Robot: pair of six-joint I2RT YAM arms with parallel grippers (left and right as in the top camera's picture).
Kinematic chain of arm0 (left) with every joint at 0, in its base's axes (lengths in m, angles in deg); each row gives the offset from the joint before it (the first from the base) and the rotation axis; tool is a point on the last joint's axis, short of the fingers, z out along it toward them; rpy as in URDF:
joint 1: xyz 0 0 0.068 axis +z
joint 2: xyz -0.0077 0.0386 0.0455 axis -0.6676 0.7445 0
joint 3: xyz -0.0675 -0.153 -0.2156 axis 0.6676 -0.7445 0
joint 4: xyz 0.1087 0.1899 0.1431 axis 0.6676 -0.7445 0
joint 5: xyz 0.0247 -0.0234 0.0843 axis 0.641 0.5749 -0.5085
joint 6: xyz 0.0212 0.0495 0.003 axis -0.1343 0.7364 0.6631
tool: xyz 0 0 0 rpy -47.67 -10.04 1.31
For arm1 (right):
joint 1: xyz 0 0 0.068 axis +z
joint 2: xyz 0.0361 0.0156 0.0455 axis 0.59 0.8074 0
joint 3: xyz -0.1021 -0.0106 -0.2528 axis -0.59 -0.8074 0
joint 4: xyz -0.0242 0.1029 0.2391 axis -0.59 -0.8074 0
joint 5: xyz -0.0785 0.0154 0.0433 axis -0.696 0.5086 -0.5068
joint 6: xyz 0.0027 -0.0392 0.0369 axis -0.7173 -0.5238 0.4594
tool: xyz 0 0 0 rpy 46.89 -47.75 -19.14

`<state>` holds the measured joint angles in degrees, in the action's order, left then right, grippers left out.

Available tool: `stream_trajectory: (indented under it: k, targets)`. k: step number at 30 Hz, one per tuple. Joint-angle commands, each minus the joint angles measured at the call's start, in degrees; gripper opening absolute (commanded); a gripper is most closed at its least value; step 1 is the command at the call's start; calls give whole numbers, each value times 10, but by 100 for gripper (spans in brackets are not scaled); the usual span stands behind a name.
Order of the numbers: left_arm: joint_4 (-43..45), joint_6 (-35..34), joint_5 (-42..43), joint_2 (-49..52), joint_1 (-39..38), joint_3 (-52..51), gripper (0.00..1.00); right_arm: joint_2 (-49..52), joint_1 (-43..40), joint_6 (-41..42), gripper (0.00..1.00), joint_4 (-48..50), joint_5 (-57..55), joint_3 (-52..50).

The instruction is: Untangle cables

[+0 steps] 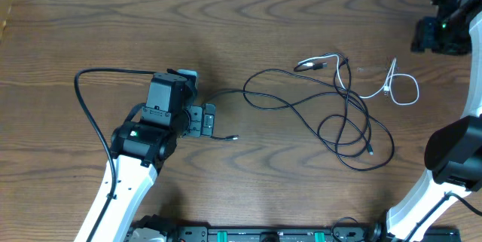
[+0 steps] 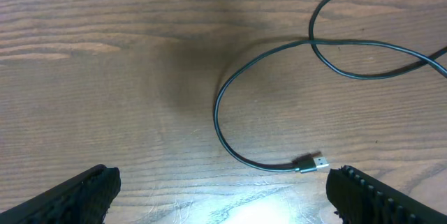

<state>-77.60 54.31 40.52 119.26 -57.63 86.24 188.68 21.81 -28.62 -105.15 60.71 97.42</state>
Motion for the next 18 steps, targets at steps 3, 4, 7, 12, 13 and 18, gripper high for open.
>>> stream_trajectory:
  k: [3,4,7,12,13,18]
  targets:
    - [0,-7,-9,2,3,2,99,0,10,-84,60,6,110,1]
    - [0,-7,-9,2,3,2,99,0,13,-90,60,10,110,1]
    - [0,-7,-9,2,3,2,99,0,17,-96,60,29,111,-7]
    - [0,-7,-9,2,3,2,99,0,25,-145,62,67,147,-48]
    - [0,-7,-9,2,3,2,99,0,27,-154,64,77,153,-61]
    - [0,-7,-9,2,3,2,99,0,29,-188,68,183,204,-180]
